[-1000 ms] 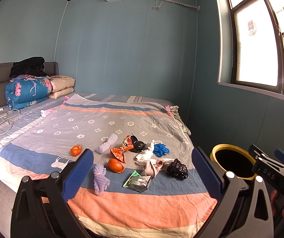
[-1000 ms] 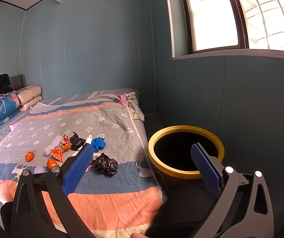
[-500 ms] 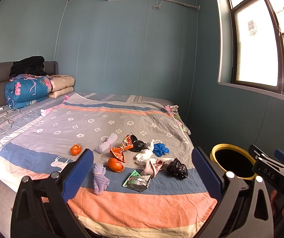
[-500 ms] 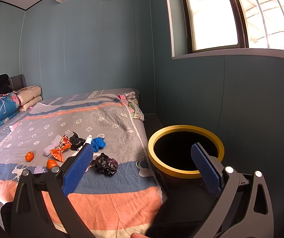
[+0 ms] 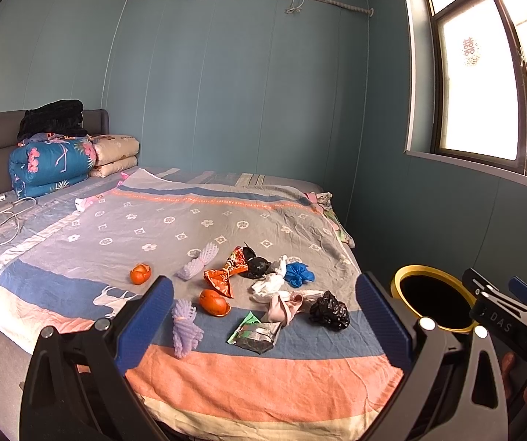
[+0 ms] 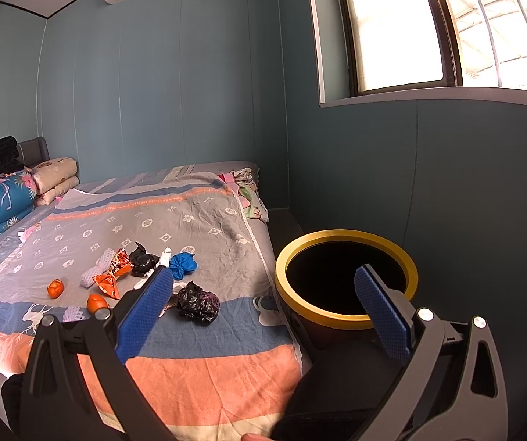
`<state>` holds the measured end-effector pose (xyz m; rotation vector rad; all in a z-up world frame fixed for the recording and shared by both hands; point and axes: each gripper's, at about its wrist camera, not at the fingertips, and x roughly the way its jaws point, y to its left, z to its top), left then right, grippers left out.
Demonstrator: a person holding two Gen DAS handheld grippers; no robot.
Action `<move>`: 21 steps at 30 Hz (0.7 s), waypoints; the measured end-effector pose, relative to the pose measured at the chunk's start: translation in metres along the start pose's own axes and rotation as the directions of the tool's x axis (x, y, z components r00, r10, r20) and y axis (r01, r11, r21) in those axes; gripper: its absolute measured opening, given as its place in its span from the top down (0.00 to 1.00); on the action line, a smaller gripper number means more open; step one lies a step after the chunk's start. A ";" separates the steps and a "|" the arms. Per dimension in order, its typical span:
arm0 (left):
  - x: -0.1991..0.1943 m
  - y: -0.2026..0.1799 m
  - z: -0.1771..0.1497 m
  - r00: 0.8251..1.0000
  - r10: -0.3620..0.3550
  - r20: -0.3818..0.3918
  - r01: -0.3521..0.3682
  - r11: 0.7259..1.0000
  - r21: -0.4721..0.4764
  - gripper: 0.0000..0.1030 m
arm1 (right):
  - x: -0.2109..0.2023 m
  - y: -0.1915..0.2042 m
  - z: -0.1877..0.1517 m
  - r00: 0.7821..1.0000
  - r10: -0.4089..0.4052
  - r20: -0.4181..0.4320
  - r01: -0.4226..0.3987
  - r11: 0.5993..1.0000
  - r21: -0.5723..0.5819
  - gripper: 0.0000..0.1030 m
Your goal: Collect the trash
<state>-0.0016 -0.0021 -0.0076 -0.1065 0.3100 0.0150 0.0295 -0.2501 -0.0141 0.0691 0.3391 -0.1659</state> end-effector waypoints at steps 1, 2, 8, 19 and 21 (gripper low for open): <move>0.002 0.002 0.002 1.000 0.002 -0.002 -0.002 1.000 -0.001 0.07 | 0.001 0.001 0.000 1.000 0.013 -0.003 -0.013 1.000 0.000 0.07; 0.003 0.003 0.002 1.000 0.005 -0.004 -0.005 1.000 -0.002 0.07 | 0.003 0.000 0.001 1.000 0.023 -0.005 -0.023 1.000 0.002 0.07; 0.029 0.018 -0.001 0.996 0.069 -0.048 -0.070 0.997 -0.013 0.07 | 0.032 0.008 0.010 0.996 0.092 -0.020 -0.093 0.995 -0.047 0.07; 0.122 0.080 -0.026 0.925 0.209 -0.316 -0.222 0.975 -0.004 0.07 | 0.141 0.064 0.016 0.960 0.172 -0.222 -0.221 0.950 -0.221 0.08; 0.140 0.094 -0.033 0.898 0.239 -0.370 -0.259 0.966 -0.005 0.07 | 0.164 0.078 0.007 0.948 0.168 -0.272 -0.242 0.933 -0.266 0.08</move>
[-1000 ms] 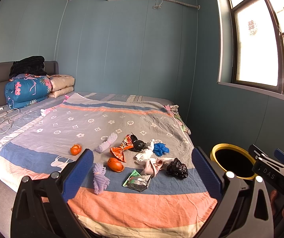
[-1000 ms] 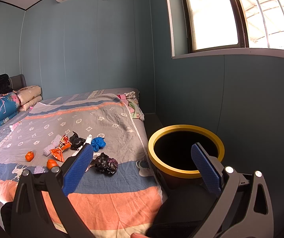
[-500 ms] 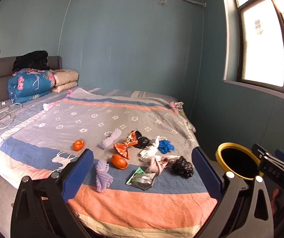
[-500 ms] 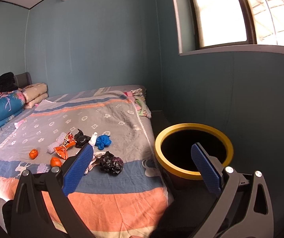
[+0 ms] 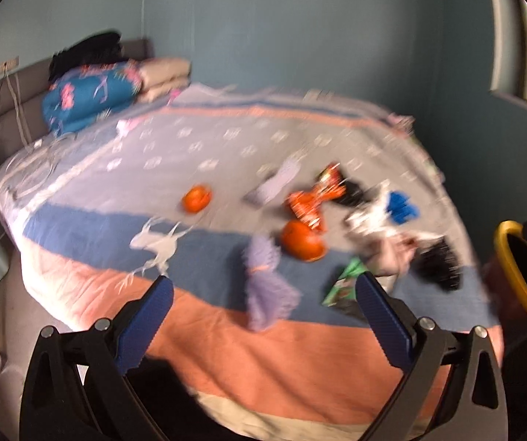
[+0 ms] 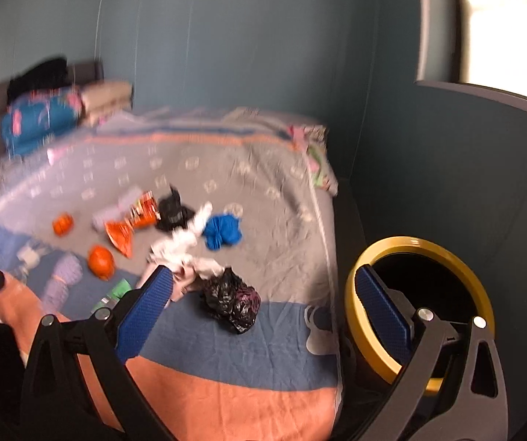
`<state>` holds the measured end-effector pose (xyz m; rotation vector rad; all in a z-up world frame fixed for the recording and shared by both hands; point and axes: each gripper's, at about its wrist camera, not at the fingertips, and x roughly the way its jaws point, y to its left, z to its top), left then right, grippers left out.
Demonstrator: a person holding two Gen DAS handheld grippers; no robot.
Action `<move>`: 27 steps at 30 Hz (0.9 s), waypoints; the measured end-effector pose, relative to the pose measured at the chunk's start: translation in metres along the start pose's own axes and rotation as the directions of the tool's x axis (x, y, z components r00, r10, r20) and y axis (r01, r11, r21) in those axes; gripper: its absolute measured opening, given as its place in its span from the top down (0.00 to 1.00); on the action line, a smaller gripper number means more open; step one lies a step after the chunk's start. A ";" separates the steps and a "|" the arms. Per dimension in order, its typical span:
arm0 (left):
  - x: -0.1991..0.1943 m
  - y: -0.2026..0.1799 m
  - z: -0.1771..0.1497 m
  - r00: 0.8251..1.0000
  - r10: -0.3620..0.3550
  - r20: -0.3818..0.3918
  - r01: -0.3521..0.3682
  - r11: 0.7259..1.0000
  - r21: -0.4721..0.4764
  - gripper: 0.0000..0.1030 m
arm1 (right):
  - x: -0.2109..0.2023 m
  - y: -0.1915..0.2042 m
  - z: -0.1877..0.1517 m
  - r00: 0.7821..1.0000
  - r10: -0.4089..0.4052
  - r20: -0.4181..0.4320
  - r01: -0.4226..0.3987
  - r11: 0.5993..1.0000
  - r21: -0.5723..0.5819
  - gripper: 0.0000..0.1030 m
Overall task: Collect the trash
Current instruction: 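Grasp the lavender mesh net with the left tool while the right tool grasps the black plastic bag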
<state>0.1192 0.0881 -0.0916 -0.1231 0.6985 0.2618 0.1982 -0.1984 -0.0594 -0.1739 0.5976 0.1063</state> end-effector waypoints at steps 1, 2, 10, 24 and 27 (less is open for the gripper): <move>0.011 0.006 0.000 1.000 0.016 -0.023 -0.016 1.000 -0.007 0.07 | 0.011 0.002 -0.002 0.999 0.019 -0.026 -0.019 1.000 -0.016 0.08; 0.021 0.009 0.001 0.998 0.028 -0.050 -0.029 1.000 -0.009 0.07 | 0.023 0.005 -0.002 0.997 0.044 -0.057 -0.046 0.999 -0.028 0.08; 0.097 0.021 0.001 0.970 0.071 -0.231 -0.076 0.997 -0.012 0.07 | 0.088 0.021 -0.011 0.970 0.174 -0.167 -0.194 0.975 -0.112 0.08; 0.149 0.000 0.003 0.952 -0.006 -0.306 0.005 1.000 -0.004 0.07 | 0.154 0.015 -0.023 0.944 0.187 -0.272 -0.214 0.974 -0.074 0.09; 0.154 -0.012 0.001 0.954 -0.013 -0.300 0.027 0.999 0.043 0.07 | 0.157 0.017 -0.024 0.945 0.188 -0.267 -0.215 0.974 -0.072 0.15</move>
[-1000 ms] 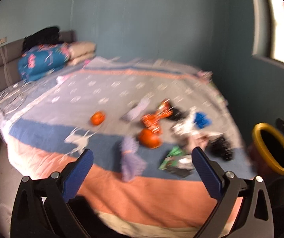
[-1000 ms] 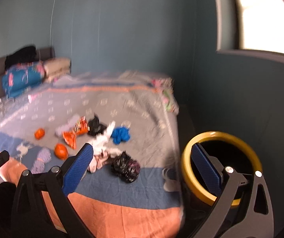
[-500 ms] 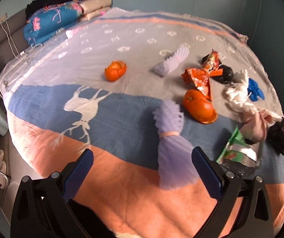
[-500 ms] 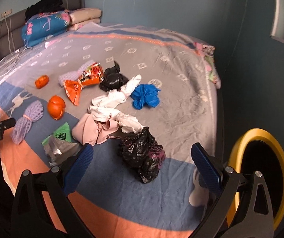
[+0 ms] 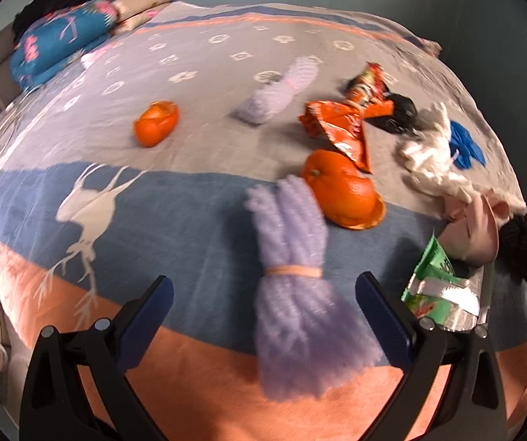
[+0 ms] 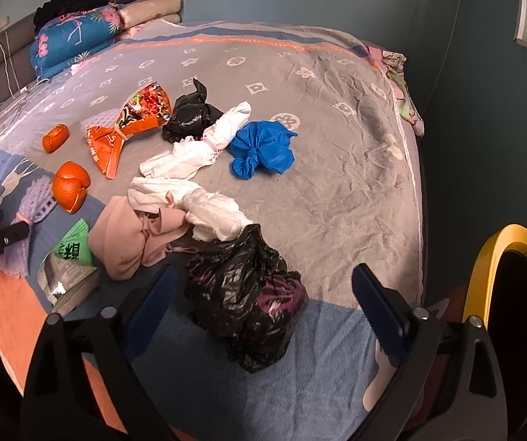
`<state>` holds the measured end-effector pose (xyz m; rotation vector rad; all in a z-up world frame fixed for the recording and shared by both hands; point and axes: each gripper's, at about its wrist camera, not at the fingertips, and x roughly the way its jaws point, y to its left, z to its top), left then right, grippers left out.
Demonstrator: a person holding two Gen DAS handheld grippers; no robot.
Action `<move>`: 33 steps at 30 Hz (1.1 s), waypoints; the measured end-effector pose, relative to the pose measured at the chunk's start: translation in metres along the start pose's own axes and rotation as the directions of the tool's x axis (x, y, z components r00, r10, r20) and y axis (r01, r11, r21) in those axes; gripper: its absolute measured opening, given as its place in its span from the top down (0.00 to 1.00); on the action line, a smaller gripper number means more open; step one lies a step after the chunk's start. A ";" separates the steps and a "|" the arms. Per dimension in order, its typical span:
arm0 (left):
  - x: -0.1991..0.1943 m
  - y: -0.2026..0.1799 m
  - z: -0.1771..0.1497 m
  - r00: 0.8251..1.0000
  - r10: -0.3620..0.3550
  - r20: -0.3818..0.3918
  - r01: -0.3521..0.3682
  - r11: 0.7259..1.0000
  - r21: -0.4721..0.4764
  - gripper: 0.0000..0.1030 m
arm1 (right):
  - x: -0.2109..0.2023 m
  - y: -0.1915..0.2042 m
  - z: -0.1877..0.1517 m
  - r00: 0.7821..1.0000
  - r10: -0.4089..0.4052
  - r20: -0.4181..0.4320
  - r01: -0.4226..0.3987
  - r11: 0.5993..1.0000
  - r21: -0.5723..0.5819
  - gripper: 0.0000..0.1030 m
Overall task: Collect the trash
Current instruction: 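Grasp the lavender mesh net with the left tool while the right tool grasps the black plastic bag, then carry both items over the yellow bin and open both tools to drop them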
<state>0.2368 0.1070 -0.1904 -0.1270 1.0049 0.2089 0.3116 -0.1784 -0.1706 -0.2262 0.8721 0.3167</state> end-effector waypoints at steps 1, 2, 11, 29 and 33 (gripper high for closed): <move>0.004 -0.003 0.000 1.000 0.004 -0.004 -0.003 1.000 0.010 0.07 | 0.002 0.001 -0.001 1.000 -0.002 -0.001 0.002 1.000 -0.002 0.16; 0.007 -0.004 0.000 1.000 0.002 -0.014 -0.002 1.000 0.012 0.08 | 0.004 0.002 -0.002 1.000 -0.005 -0.005 0.005 1.000 -0.004 0.18; 0.007 -0.005 -0.006 0.997 -0.082 -0.013 0.082 0.997 -0.007 0.65 | 0.013 0.005 -0.009 1.000 0.012 -0.028 -0.011 1.000 0.018 0.57; -0.086 0.000 -0.010 0.954 -0.218 0.204 0.216 0.976 0.033 0.70 | -0.147 -0.003 -0.012 0.984 0.112 0.139 -0.133 0.979 0.152 0.61; -0.103 -0.005 -0.011 0.941 -0.230 0.247 0.220 0.973 0.065 0.70 | -0.180 -0.016 -0.018 0.977 0.121 0.178 -0.158 0.965 0.208 0.61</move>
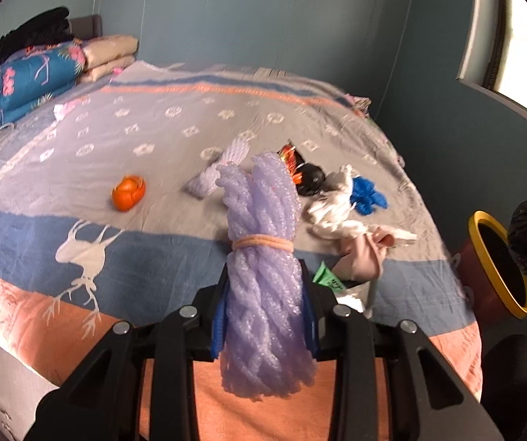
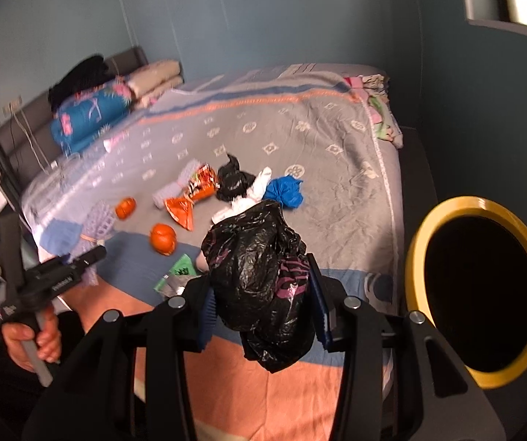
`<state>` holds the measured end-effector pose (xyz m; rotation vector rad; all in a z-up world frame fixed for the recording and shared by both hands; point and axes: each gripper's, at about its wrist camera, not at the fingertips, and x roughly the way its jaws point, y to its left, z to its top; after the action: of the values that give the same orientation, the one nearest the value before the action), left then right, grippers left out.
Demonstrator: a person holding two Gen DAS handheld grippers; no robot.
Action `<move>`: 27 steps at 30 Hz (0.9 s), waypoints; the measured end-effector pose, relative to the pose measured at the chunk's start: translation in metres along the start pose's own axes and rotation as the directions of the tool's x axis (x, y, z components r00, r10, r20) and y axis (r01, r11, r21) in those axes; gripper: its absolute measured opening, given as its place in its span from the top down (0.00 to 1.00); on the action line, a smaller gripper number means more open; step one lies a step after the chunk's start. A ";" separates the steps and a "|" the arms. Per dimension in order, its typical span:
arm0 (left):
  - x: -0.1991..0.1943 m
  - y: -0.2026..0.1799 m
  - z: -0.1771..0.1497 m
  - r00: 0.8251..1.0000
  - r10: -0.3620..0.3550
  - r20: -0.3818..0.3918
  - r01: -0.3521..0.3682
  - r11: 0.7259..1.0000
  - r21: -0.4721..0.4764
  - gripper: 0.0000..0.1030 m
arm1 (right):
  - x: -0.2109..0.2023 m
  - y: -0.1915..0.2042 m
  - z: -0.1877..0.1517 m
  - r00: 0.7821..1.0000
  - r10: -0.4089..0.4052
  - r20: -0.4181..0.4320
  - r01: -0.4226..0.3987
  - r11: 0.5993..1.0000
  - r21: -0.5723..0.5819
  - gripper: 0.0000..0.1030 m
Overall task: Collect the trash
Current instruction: 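Carry both items over the yellow bin and open both tools to drop them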
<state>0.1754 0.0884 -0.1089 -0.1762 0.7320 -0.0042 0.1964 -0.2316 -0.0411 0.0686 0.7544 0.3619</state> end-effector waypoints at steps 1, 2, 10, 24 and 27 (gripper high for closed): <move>-0.003 -0.003 0.001 1.000 -0.002 0.008 0.001 1.000 0.007 0.70 | -0.007 -0.002 0.000 1.000 -0.007 0.016 0.007 1.000 0.007 0.61; -0.005 -0.005 0.002 1.000 -0.008 0.013 0.008 1.000 0.012 0.70 | -0.012 -0.005 0.000 1.000 -0.015 0.027 0.015 1.000 0.011 0.61; -0.010 -0.053 0.022 0.995 -0.086 0.044 0.081 0.991 0.110 0.70 | -0.050 -0.041 0.002 0.989 -0.053 0.135 0.039 0.994 0.105 0.60; 0.034 -0.209 0.054 0.945 -0.322 -0.051 0.323 0.906 0.274 0.70 | -0.092 -0.165 -0.008 0.956 -0.207 0.208 0.133 0.937 0.322 0.60; 0.045 -0.244 0.058 0.934 -0.349 -0.079 0.355 0.882 0.308 0.70 | -0.100 -0.185 -0.010 0.948 -0.236 0.214 0.151 0.925 0.350 0.60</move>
<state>0.2618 -0.1453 -0.0574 0.0028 0.7019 -0.4723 0.1781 -0.4402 -0.0178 0.3471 0.5550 0.0300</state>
